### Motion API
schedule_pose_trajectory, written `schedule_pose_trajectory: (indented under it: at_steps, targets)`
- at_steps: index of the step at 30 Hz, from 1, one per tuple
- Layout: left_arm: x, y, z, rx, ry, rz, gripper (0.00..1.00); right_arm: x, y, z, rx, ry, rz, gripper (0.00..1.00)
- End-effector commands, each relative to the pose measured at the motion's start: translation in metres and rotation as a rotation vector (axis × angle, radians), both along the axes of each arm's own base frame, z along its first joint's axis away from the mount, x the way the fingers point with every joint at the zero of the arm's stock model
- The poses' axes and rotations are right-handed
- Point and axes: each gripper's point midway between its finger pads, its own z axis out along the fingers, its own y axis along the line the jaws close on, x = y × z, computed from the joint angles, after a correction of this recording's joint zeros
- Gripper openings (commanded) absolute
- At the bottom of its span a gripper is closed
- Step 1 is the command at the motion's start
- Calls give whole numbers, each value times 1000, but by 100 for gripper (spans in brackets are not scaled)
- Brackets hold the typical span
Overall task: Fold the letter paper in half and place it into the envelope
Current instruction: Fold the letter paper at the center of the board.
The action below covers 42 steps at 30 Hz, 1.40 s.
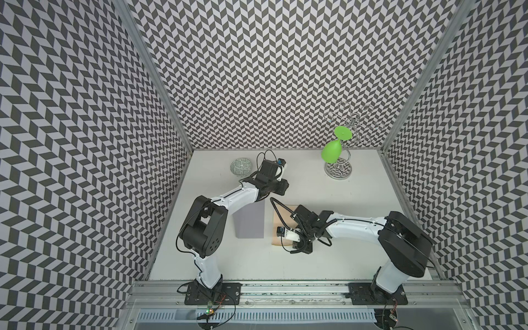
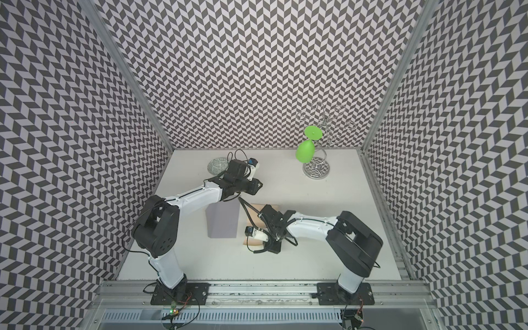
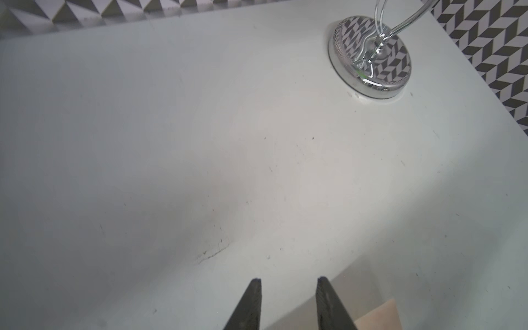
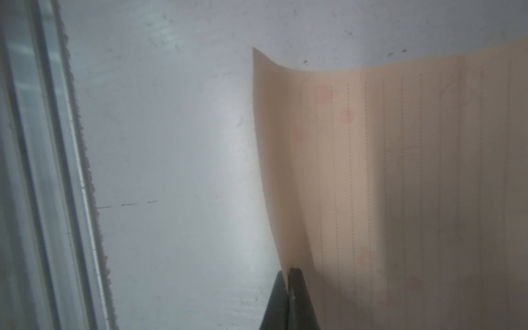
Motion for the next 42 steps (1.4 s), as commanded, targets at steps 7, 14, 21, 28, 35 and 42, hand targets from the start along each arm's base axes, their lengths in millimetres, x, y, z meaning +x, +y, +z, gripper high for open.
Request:
schedule_pose_trajectory:
  at_steps: [7,14,21,28,35,42]
  targets:
    - [-16,18,21,-11,-44,34,27,13,3,62,266,305,-101,0]
    - [-29,25,21,3,-20,32,18,16,3,86,392,406,-113,0]
    - [-53,36,13,16,9,29,14,31,-1,106,490,487,-171,0]
    - [-62,36,17,14,18,24,10,47,-11,72,453,551,-293,0]
    - [-74,26,19,17,21,-13,5,60,-9,59,403,583,-325,0]
    - [-102,5,0,89,62,-102,2,67,-12,54,411,620,-370,0]
